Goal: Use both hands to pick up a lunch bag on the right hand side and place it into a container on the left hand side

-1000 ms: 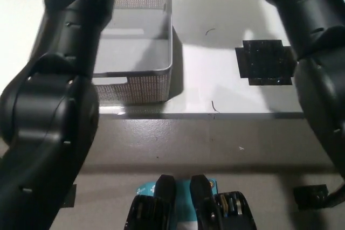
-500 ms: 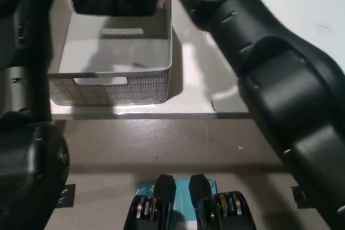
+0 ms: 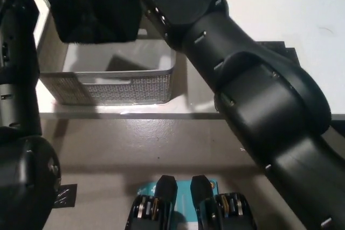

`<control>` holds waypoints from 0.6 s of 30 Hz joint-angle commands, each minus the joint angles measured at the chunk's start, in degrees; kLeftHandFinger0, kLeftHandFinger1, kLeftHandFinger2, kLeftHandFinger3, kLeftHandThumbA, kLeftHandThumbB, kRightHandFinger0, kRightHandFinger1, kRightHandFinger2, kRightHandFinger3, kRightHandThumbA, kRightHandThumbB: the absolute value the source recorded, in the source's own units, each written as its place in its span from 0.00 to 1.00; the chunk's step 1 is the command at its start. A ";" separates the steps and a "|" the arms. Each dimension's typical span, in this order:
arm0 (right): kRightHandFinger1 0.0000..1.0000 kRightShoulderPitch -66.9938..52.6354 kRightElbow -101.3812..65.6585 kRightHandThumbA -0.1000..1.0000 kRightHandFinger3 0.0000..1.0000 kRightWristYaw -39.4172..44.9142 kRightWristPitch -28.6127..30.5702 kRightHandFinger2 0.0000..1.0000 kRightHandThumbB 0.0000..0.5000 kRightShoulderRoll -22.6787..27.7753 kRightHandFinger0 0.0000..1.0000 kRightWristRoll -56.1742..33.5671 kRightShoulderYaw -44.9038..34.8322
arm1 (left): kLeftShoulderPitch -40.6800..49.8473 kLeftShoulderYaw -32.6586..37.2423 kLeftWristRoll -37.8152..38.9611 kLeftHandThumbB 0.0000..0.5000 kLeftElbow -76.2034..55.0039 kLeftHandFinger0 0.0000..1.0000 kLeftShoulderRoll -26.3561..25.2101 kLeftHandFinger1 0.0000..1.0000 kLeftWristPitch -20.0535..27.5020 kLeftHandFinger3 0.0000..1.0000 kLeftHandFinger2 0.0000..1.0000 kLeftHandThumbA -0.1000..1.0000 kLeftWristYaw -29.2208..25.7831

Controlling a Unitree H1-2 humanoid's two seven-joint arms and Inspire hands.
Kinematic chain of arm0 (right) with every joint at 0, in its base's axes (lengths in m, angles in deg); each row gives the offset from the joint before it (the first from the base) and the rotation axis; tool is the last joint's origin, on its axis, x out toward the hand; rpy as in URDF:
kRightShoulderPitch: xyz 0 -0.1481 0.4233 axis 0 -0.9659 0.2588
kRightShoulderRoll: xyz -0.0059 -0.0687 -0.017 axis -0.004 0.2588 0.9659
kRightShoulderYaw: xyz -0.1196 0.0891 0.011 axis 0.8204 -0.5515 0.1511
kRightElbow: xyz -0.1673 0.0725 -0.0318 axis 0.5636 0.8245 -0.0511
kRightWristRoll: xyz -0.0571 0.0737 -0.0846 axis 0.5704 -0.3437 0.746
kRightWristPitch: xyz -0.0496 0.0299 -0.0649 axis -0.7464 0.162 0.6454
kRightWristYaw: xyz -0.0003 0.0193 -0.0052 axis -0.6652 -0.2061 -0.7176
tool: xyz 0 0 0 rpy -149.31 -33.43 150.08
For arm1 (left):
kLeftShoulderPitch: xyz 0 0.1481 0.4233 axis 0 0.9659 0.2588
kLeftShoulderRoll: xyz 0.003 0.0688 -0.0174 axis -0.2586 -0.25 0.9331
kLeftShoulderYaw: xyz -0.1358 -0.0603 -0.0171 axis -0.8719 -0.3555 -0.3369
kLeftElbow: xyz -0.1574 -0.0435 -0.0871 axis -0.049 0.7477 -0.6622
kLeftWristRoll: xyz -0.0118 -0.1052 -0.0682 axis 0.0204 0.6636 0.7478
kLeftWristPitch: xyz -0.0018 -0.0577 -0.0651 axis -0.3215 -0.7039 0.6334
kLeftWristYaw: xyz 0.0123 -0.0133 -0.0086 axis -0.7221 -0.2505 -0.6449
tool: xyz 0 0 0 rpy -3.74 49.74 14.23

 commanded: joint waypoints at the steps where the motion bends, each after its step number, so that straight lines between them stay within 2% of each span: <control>1: 1.00 0.97 0.18 1.00 1.00 2.68 1.80 1.00 0.00 -1.79 1.00 2.65 1.73 | -3.90 9.11 -4.31 0.71 6.45 1.00 -5.21 1.00 6.90 1.00 1.00 1.00 11.78; 2: 1.00 -0.17 0.65 1.00 1.00 2.08 1.68 1.00 0.05 -0.57 1.00 5.76 4.71 | -3.70 13.03 -7.22 0.72 9.23 1.00 -7.73 1.00 8.66 1.00 1.00 1.00 14.47; 3: 0.96 -1.26 1.16 1.00 1.00 0.18 -0.10 0.95 0.16 0.85 0.98 10.33 9.11 | -3.34 17.52 -11.06 0.75 12.35 1.00 -10.87 1.00 11.52 1.00 1.00 1.00 17.17; 4: 0.65 -2.05 1.42 0.86 0.93 -1.18 -0.81 0.72 0.09 1.95 0.59 13.55 12.43 | -3.49 20.60 -13.68 0.79 14.77 1.00 -12.95 1.00 13.53 1.00 1.00 1.00 18.01; 5: 0.59 -2.69 1.58 0.75 0.87 -2.02 -0.88 0.67 0.10 2.84 0.50 15.91 15.18 | -3.84 22.96 -15.33 0.79 16.78 1.00 -14.42 1.00 14.97 1.00 1.00 1.00 18.22; 6: 0.73 -3.97 1.70 0.60 0.89 -3.80 -1.05 0.77 0.16 4.66 0.59 19.02 18.86 | -4.40 26.88 -18.59 0.77 19.80 1.00 -16.98 1.00 17.33 1.00 1.00 1.00 18.74; 7: 0.77 -4.53 1.69 0.56 0.91 -4.50 -1.07 0.77 0.16 5.50 0.68 19.88 20.07 | -4.67 28.61 -19.90 0.78 21.04 1.00 -18.04 1.00 18.36 1.00 1.00 1.00 18.99; 8: 0.88 -5.19 1.68 0.56 0.98 -4.81 -0.88 0.87 0.11 6.62 0.77 20.19 20.89 | -4.97 30.73 -21.57 0.75 22.58 1.00 -19.37 1.00 19.92 1.00 1.00 1.00 19.14; 9: 0.90 -6.14 1.59 0.59 1.00 -4.60 -0.18 0.90 0.11 9.14 0.83 19.32 20.88 | -5.65 33.72 -23.63 0.78 25.15 1.00 -21.80 1.00 22.06 1.00 1.00 1.00 19.23; 10: 1.00 -6.62 1.52 0.62 1.00 -4.37 0.21 1.00 0.08 10.56 0.92 18.69 20.95 | -5.94 35.35 -24.22 0.77 26.30 1.00 -23.25 1.00 23.03 1.00 1.00 1.00 19.65; 11: 1.00 -6.96 1.37 0.60 1.00 -4.07 0.79 1.00 0.11 11.77 1.00 18.04 20.46 | -6.02 36.13 -24.75 0.73 26.63 1.00 -24.55 1.00 23.48 1.00 1.00 1.00 20.23; 14: 1.00 -8.51 0.07 0.50 1.00 -2.57 4.21 1.00 0.12 16.74 1.00 14.76 17.89 | -6.20 38.44 -24.65 0.67 28.05 1.00 -29.20 1.00 25.54 1.00 1.00 1.00 21.75; 16: 1.00 -9.44 -0.81 0.47 1.00 -1.84 5.69 1.00 0.12 18.77 1.00 13.08 16.14 | -5.76 38.86 -23.72 0.67 27.68 1.00 -31.31 1.00 25.75 1.00 1.00 1.00 22.72; 18: 1.00 -10.27 -1.71 0.44 1.00 -1.03 6.79 1.00 0.11 20.50 1.00 12.14 14.99 | -5.48 39.14 -22.69 0.61 27.48 1.00 -33.07 1.00 26.21 1.00 1.00 1.00 23.91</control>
